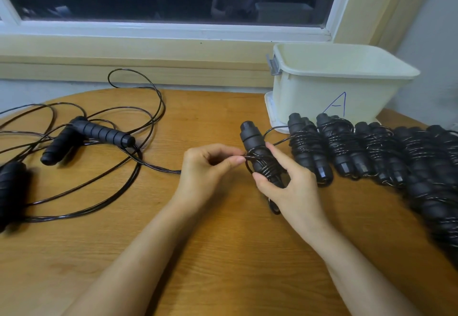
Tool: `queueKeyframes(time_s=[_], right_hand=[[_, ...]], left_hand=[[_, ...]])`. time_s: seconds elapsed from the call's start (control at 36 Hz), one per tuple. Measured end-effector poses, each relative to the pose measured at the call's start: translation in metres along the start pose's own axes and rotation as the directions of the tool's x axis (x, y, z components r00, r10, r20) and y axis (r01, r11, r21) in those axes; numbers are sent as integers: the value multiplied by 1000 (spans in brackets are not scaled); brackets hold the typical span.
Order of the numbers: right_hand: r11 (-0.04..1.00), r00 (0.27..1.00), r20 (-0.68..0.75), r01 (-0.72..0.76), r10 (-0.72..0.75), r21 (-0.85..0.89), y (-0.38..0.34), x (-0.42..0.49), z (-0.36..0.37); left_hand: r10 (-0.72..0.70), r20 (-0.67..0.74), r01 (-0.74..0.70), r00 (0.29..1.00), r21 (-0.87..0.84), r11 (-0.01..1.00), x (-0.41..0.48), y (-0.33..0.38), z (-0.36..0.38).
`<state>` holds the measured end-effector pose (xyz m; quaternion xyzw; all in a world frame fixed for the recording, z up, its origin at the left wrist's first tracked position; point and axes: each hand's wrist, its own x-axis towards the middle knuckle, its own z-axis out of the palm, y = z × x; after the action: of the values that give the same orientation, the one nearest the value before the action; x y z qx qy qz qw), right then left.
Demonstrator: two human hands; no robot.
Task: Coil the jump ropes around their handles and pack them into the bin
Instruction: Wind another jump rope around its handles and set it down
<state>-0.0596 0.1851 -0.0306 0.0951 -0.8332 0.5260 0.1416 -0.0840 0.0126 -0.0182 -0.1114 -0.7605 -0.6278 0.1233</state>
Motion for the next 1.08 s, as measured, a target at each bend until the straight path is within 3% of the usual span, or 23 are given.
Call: queueKeyframes(time_s=[0.11,0.25,0.47,0.69,0.94,1.08], right_hand=[[976,998,56,-50,39,211,-2,-3,2],[931,997,79,-53,26,361,-3,-3,4],[880,992,127,-74,16,470,-2,-4,3],[927,983,183,-58,-11,371,0,2,-3],[989,989,77,117,-124,95,3,1,6],[975,992,111,28,-53,220,8,4,4]], left_hand=[[-79,-82,70,993,-113,991,0,-1,0],[-144,-57,131,988,-188,973,-1,0,0],[-208,189,255,960,-280,925,-3,5,2],[-218,178,265,960,-311,913,-6,9,7],[-262,73,272,962,-265,925,-8,8,9],[-229,105,245,968,-182,952,-6,4,7]])
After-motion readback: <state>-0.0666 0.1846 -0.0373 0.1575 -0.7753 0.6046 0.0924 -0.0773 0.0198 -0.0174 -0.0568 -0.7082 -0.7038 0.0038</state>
